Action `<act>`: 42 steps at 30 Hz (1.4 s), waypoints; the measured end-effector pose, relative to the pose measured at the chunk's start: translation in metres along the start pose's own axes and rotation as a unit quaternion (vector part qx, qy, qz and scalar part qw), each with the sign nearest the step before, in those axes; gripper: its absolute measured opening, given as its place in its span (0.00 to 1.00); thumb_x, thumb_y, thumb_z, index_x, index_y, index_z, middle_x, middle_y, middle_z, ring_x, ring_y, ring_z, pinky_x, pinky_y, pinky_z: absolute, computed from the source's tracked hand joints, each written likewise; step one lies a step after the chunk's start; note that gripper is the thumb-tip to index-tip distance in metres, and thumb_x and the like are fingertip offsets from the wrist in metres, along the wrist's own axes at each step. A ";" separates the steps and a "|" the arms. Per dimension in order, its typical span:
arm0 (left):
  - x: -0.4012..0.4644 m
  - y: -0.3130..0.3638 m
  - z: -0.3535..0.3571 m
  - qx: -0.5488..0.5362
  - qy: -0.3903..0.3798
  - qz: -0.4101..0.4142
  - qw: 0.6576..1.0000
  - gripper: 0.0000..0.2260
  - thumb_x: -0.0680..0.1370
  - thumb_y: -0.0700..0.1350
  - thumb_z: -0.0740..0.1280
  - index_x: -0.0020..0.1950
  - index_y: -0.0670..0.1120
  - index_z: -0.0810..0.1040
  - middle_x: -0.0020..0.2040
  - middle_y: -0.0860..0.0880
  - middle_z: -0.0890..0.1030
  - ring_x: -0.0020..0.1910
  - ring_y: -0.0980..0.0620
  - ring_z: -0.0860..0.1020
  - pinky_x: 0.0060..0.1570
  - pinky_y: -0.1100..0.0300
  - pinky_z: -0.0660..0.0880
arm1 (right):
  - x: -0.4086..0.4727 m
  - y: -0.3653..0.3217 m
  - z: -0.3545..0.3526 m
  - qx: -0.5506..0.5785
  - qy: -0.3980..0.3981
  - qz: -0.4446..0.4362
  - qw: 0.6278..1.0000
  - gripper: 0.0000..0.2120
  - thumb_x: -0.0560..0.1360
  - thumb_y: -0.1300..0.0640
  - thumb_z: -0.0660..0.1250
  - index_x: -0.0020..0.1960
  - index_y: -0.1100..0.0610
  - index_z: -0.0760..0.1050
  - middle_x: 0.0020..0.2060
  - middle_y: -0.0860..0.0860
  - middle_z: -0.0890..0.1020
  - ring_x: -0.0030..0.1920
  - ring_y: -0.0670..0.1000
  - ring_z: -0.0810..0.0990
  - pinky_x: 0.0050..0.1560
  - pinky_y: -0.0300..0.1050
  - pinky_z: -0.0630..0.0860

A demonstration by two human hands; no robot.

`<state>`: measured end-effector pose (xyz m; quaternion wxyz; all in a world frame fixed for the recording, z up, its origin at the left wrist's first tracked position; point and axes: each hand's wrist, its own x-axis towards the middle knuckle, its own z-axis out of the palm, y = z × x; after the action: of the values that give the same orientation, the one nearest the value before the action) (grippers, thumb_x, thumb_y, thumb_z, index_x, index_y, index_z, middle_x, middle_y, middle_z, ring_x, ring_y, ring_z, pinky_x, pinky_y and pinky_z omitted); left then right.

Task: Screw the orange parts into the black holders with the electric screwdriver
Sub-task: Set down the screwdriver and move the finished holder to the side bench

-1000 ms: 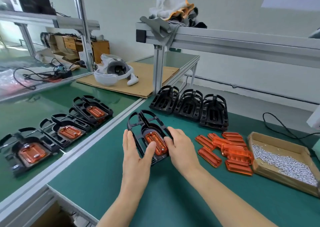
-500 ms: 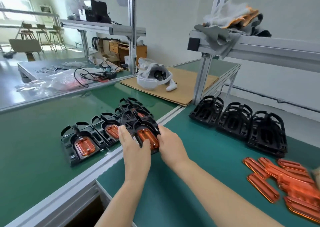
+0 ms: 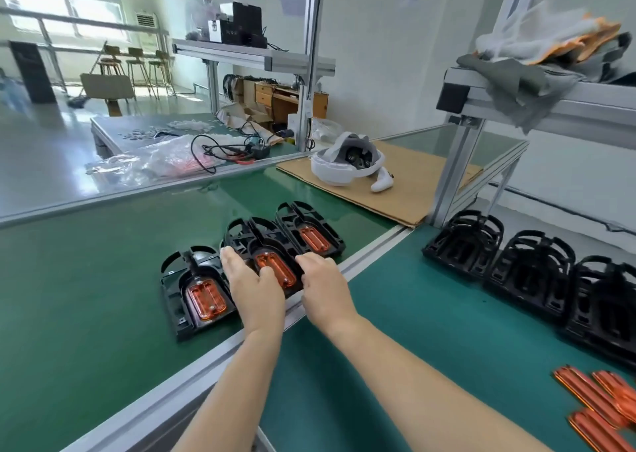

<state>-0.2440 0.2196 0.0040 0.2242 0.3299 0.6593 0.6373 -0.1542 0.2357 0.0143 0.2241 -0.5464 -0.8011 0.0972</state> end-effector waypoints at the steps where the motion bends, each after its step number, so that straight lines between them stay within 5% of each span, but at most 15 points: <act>1: 0.003 -0.002 0.002 0.010 -0.001 0.005 1.000 0.31 0.77 0.32 0.55 0.78 0.42 0.47 0.79 0.48 0.49 0.77 0.55 0.47 0.68 0.68 0.44 | 0.003 0.000 0.001 -0.002 0.001 0.003 1.000 0.16 0.74 0.74 0.54 0.55 0.61 0.72 0.59 0.53 0.76 0.59 0.56 0.69 0.48 0.43 0.66; 5: 0.015 -0.007 0.007 0.077 -0.014 0.015 0.997 0.30 0.78 0.33 0.54 0.78 0.41 0.44 0.79 0.45 0.47 0.77 0.49 0.46 0.75 0.57 0.42 | 0.016 -0.002 0.008 -0.009 0.013 0.009 1.000 0.14 0.73 0.75 0.54 0.46 0.56 0.67 0.55 0.54 0.76 0.58 0.55 0.69 0.44 0.40 0.61; 15: 0.032 -0.014 0.015 0.325 -0.030 -0.024 0.945 0.30 0.81 0.41 0.54 0.76 0.37 0.40 0.78 0.41 0.46 0.77 0.46 0.46 0.72 0.44 0.38 | 0.045 -0.009 0.025 -0.075 0.019 -0.022 0.997 0.17 0.77 0.72 0.52 0.62 0.63 0.71 0.62 0.55 0.74 0.63 0.54 0.67 0.60 0.43 0.67; 21: 0.034 -0.014 0.019 0.396 -0.047 -0.021 0.917 0.31 0.81 0.45 0.54 0.76 0.38 0.39 0.78 0.42 0.43 0.77 0.45 0.43 0.72 0.41 0.38 | 0.050 -0.005 0.035 -0.191 -0.012 -0.026 0.981 0.14 0.83 0.61 0.53 0.67 0.61 0.67 0.65 0.56 0.72 0.64 0.55 0.67 0.63 0.48 0.66; 25: 0.034 -0.015 0.020 0.411 -0.050 -0.015 0.910 0.34 0.81 0.51 0.56 0.77 0.40 0.40 0.78 0.43 0.43 0.77 0.45 0.41 0.72 0.40 0.39 | 0.050 -0.002 0.034 -0.238 -0.016 -0.047 0.970 0.21 0.84 0.52 0.51 0.75 0.57 0.58 0.73 0.53 0.65 0.70 0.56 0.62 0.68 0.55 0.58; 34: 0.034 -0.013 0.018 0.407 -0.055 -0.011 0.912 0.35 0.80 0.54 0.57 0.77 0.40 0.43 0.78 0.44 0.42 0.77 0.45 0.41 0.71 0.39 0.39 | 0.022 0.008 0.030 -0.146 -0.003 0.008 0.989 0.32 0.79 0.61 0.62 0.78 0.55 0.50 0.77 0.50 0.56 0.75 0.54 0.53 0.73 0.59 0.48; 42: -0.008 -0.002 0.034 0.358 -0.096 0.075 0.926 0.31 0.80 0.52 0.57 0.78 0.45 0.47 0.79 0.47 0.44 0.77 0.47 0.43 0.71 0.39 0.40 | -0.023 0.036 0.007 -0.037 0.021 0.131 0.990 0.22 0.83 0.56 0.50 0.77 0.52 0.53 0.76 0.44 0.58 0.75 0.49 0.53 0.73 0.60 0.44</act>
<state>-0.2144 0.2380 -0.0016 0.1047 0.4965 0.7921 0.3393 -0.1203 0.2288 -0.0124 0.2055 -0.6564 -0.7209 0.0844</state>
